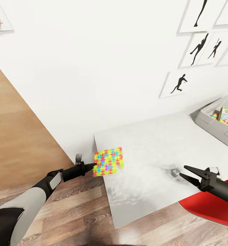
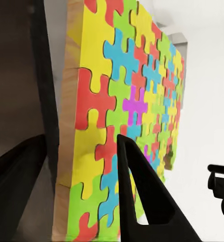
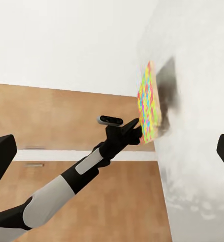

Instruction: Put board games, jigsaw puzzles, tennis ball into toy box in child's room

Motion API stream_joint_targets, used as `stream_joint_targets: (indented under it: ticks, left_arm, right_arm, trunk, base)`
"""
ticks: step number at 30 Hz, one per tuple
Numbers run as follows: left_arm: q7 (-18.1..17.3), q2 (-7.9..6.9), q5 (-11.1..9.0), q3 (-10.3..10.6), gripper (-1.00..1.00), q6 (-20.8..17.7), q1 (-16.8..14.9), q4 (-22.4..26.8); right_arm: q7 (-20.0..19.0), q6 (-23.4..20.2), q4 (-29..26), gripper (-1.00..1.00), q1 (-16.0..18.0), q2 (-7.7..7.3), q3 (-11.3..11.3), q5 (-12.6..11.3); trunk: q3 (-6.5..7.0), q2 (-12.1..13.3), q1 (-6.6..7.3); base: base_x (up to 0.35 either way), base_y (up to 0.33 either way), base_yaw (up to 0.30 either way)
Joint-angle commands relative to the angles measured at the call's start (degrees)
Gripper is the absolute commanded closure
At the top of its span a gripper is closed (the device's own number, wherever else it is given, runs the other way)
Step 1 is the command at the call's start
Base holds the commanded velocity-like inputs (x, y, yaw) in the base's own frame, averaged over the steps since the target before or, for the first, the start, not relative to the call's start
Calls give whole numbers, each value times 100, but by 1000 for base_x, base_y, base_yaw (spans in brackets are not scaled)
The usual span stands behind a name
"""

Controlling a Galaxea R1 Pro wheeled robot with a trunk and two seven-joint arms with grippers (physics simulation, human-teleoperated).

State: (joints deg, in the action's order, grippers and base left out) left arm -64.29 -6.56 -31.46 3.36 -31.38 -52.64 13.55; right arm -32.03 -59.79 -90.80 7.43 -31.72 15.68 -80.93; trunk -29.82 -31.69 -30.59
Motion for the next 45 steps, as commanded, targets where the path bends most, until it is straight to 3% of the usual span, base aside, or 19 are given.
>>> stream_joint_targets:
  ticks: [1, 13, 35, 40, 45]
  left_arm:
    - [2, -4, 42, 85, 100, 37, -1, -10]
    - [-22, -4, 44, 85, 100, 44, -1, -10]
    - [-155, -4, 55, 93, 100, 35, -1, -6]
    - [-487, -8, 77, 120, 100, -6, -1, 40]
    - [-535, -34, 79, 135, 100, -69, -1, 65]
  right_arm:
    - [-41, -21, 1, -100, 4, -1, 5, 39]
    - [-41, -21, 1, -100, 4, -1, 5, 42]
    - [-41, -21, 1, -100, 4, -1, 5, 42]
    - [-41, -21, 1, -100, 4, 0, 5, 48]
    - [-19, -21, -7, -100, 4, 7, -2, 51]
  trunk:
    - [-7, -6, -3]
    - [-7, -6, -3]
    - [388, 877, 480]
    - [388, 877, 481]
    - [388, 877, 481]
  base:
    - [0, 0, 0]
    - [0, 0, 0]
    - [0, 0, 0]
    - [0, 0, 0]
    - [0, 0, 0]
